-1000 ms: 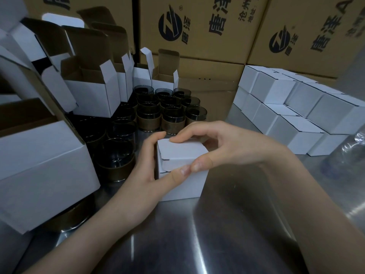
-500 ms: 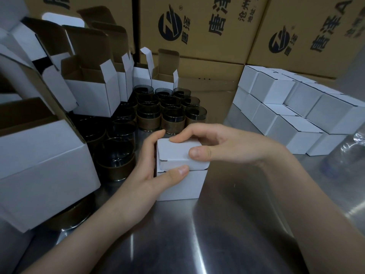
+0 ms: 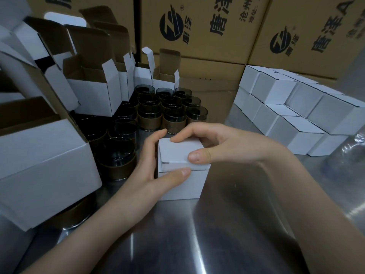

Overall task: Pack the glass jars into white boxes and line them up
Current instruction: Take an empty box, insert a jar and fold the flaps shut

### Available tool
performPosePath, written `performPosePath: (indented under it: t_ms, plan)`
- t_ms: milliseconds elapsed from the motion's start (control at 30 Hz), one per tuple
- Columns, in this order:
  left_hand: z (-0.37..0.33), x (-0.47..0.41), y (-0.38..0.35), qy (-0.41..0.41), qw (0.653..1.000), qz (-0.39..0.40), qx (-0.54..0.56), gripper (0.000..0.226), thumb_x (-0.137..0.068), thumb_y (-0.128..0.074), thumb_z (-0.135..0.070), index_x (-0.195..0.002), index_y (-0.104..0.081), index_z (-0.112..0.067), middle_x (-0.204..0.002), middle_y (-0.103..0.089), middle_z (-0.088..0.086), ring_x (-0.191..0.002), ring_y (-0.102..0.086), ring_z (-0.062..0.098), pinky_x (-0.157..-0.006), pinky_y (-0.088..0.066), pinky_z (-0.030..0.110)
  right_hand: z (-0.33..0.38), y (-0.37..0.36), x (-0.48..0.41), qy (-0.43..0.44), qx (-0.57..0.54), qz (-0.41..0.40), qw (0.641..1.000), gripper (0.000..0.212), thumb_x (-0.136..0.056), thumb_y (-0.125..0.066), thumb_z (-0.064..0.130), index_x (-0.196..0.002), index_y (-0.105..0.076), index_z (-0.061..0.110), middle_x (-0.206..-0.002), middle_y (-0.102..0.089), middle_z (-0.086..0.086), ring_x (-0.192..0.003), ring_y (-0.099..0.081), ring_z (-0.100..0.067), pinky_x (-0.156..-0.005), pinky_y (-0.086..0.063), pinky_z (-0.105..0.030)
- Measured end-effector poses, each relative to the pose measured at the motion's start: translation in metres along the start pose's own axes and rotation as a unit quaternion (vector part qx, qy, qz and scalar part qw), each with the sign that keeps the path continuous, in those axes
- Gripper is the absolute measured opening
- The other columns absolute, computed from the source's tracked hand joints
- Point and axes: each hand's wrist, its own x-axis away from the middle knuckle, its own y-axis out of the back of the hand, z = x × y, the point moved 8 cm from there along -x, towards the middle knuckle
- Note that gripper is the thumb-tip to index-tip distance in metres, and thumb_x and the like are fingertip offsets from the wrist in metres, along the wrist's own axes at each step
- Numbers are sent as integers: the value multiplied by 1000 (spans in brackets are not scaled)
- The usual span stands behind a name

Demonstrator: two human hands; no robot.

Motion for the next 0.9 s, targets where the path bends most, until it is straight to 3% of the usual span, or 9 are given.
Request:
performPosePath:
  t_ms: [200,433,633,800,900]
  plan:
    - [0,-1,0,6,1000,-6,22,75,-65,-64,-62,-133,-33,-54,-120,-52,-41,-113,-51,-19,-81,-43,1,-1,-1,-1,-3,29,1,1000,41,-82,-70,33,-121,-59,33,-113,-60,19,-113,-57,-7,-97,-47,-26]
    - [1,-2,0,-8,1000,-12,17,67,-76,-63,-39,-137,-35,-43,-126,-52,-26,-109,-54,-16,-80,-44,3,-4,-3,-2,-5,42,6,999,45,-81,-71,36,-123,-57,38,-118,-55,22,-115,-54,-7,-97,-47,-28]
    - [4,-10,3,-11,1000,-16,0,74,-56,-64,-53,-125,-36,-54,-124,-46,-29,-105,-52,-21,-79,-44,3,-5,-4,-3,-8,50,6,999,50,-79,-73,35,-126,-55,36,-113,-55,26,-109,-54,-2,-89,-45,-20]
    - [9,-17,5,-12,1000,-20,-14,71,-53,-64,-50,-118,-35,-56,-101,-49,-50,-98,-51,-25,-75,-44,1,-3,-5,-2,-11,51,5,999,54,-78,-74,34,-128,-53,36,-112,-54,29,-108,-53,2,-87,-45,-19]
    - [11,-18,6,-12,999,-27,-19,71,-54,-67,-46,-117,-37,-52,-92,-50,-53,-96,-52,-26,-74,-43,-1,-2,-6,-2,-14,53,5,998,55,-78,-74,34,-128,-53,36,-111,-54,30,-107,-54,1,-86,-45,-18]
